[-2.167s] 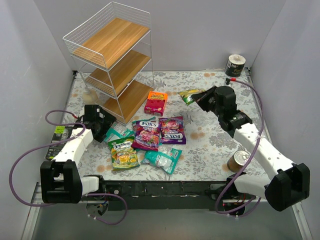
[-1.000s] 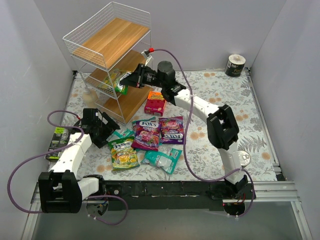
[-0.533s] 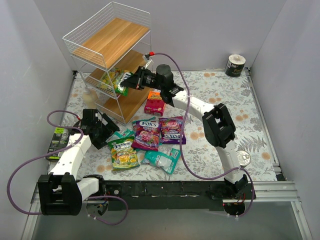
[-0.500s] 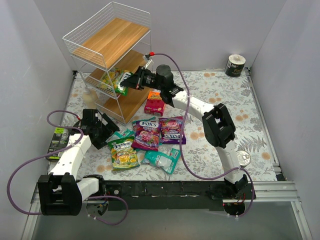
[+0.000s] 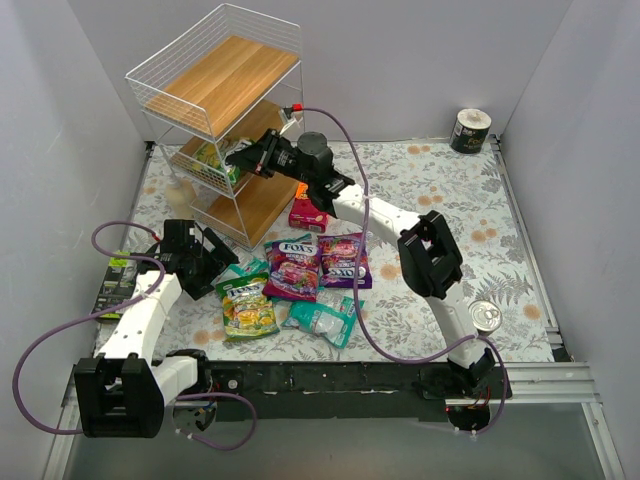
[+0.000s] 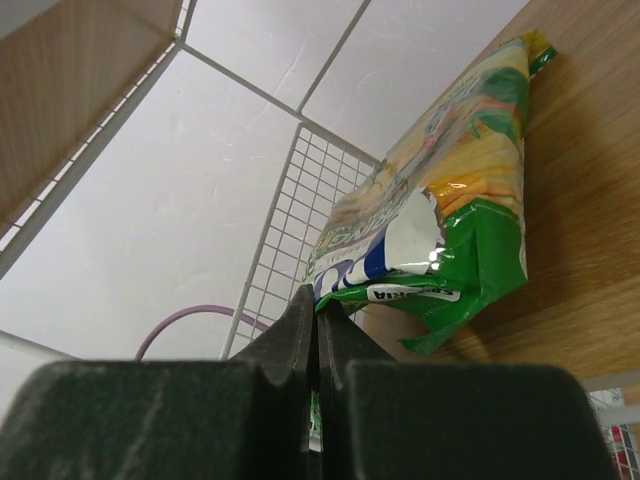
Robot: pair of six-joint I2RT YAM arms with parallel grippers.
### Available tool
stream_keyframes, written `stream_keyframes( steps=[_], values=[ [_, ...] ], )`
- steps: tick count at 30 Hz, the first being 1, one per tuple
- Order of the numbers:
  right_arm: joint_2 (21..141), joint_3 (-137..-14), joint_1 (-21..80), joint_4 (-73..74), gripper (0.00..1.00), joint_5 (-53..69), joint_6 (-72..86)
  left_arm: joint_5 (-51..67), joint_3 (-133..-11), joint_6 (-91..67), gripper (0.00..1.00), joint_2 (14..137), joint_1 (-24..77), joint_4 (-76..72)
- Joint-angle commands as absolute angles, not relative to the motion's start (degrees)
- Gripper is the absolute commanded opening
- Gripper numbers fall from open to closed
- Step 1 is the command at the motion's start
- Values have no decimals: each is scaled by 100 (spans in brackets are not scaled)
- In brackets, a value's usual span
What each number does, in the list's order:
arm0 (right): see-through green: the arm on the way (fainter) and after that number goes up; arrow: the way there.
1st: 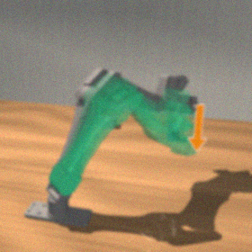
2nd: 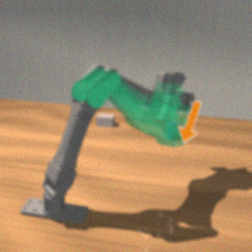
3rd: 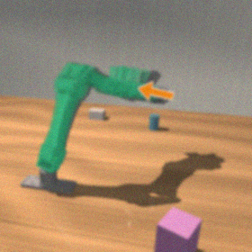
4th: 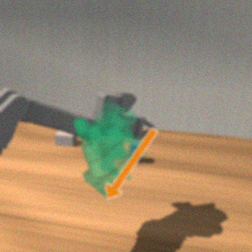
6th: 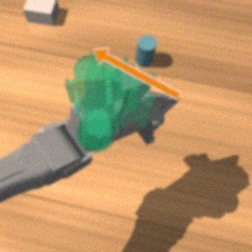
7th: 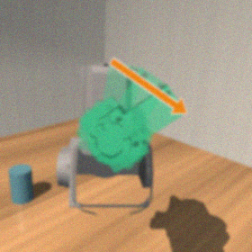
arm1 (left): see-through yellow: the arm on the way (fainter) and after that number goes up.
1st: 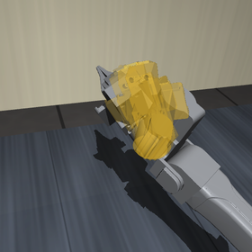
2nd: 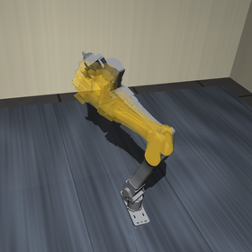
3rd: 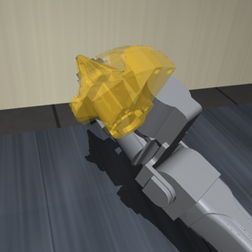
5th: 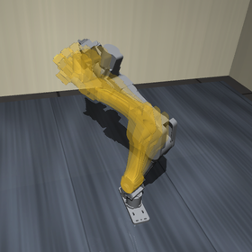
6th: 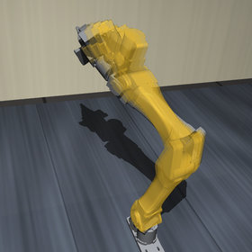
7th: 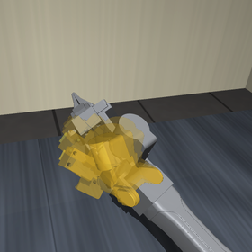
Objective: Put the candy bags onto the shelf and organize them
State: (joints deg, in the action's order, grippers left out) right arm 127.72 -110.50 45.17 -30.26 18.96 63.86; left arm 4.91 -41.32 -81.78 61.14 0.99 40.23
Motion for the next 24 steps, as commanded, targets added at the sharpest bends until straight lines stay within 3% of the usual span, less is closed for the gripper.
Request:
stream_keyframes(
  steps=[1,13,17,19,22,23,24],
  values=[
    [12823,-11356,4684,-3138,1,1469,6390,413,-4324,-8068,98,5968,105,4131],
    [12780,-11558,4816,-2189,4,914,6056,483,-4289,-8103,98,5985,105,4096],
    [12174,-10804,4825,-2197,31,712,5661,466,-4298,-8086,98,5985,105,4070],
    [11779,-10355,4825,-2276,36,633,5573,483,-4298,-8086,98,6003,105,4043],
    [11374,-9950,4825,-2356,58,615,5590,501,-4324,-8042,98,6029,105,4008],
    [11225,-9914,4825,-2321,71,607,5572,466,-4324,-8025,98,6038,105,3999],
    [11163,-9844,4825,-2303,75,615,5564,448,-4342,-8007,98,6038,105,3990]
  ],
)
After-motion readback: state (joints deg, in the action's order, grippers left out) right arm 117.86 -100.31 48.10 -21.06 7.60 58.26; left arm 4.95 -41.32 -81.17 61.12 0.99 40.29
